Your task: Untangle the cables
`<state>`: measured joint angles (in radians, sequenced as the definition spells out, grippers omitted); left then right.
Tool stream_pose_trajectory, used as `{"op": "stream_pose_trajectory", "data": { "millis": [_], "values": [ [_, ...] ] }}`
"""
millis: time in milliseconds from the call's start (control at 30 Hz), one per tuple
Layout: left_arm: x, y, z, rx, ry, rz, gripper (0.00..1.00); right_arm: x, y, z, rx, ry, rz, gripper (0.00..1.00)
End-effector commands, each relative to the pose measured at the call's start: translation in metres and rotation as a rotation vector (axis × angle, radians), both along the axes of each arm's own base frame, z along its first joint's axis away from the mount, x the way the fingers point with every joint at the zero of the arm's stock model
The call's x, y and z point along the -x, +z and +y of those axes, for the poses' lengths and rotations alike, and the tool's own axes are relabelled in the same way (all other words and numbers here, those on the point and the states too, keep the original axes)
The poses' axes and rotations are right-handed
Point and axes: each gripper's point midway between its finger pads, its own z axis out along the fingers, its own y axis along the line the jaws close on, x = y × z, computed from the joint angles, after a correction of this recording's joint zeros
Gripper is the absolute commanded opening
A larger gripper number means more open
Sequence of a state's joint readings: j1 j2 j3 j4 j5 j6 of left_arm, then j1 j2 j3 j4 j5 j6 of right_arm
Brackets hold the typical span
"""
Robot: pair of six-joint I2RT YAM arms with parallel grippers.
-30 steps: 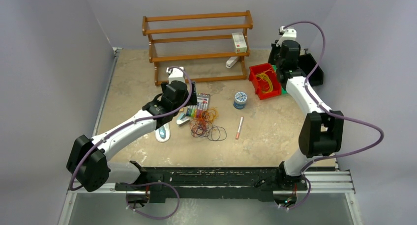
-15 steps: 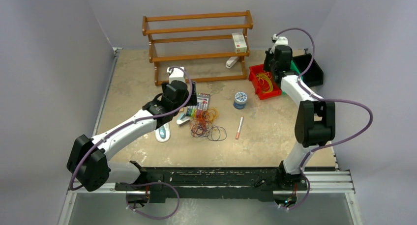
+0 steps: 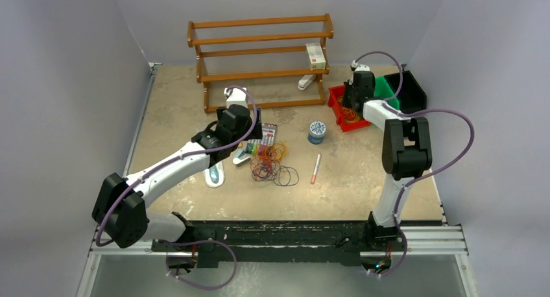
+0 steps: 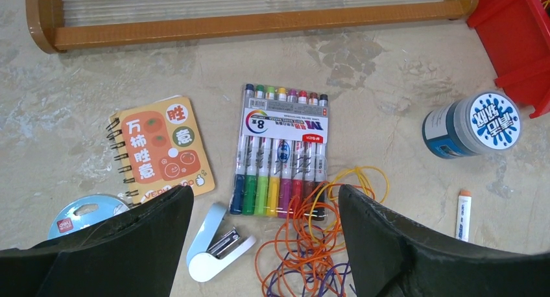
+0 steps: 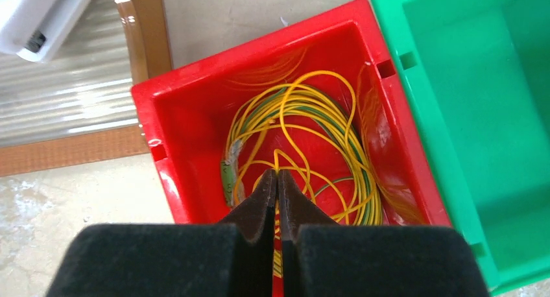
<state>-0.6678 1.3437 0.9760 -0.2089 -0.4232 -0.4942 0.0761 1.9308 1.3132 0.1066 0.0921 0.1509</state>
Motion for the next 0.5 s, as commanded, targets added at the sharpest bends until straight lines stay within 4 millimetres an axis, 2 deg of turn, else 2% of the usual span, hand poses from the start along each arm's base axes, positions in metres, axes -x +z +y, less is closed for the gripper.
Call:
{"op": "stream_pose_trajectory", "data": {
  "millis": [0,167,467],
  "values": [
    [-0.009,0.022,-0.005,0.033,-0.003,-0.047,0.82,-0.015,0.02,-0.007,0.006,-0.032,-0.047,0.0],
    [-0.008,0.02,-0.004,0.033,-0.002,-0.043,0.81,-0.009,0.007,-0.003,0.001,-0.001,0.018,0.0],
    [-0.007,0.018,-0.006,0.034,-0.012,-0.037,0.81,0.019,-0.022,0.009,-0.041,0.062,0.136,0.02]
  ]
}}
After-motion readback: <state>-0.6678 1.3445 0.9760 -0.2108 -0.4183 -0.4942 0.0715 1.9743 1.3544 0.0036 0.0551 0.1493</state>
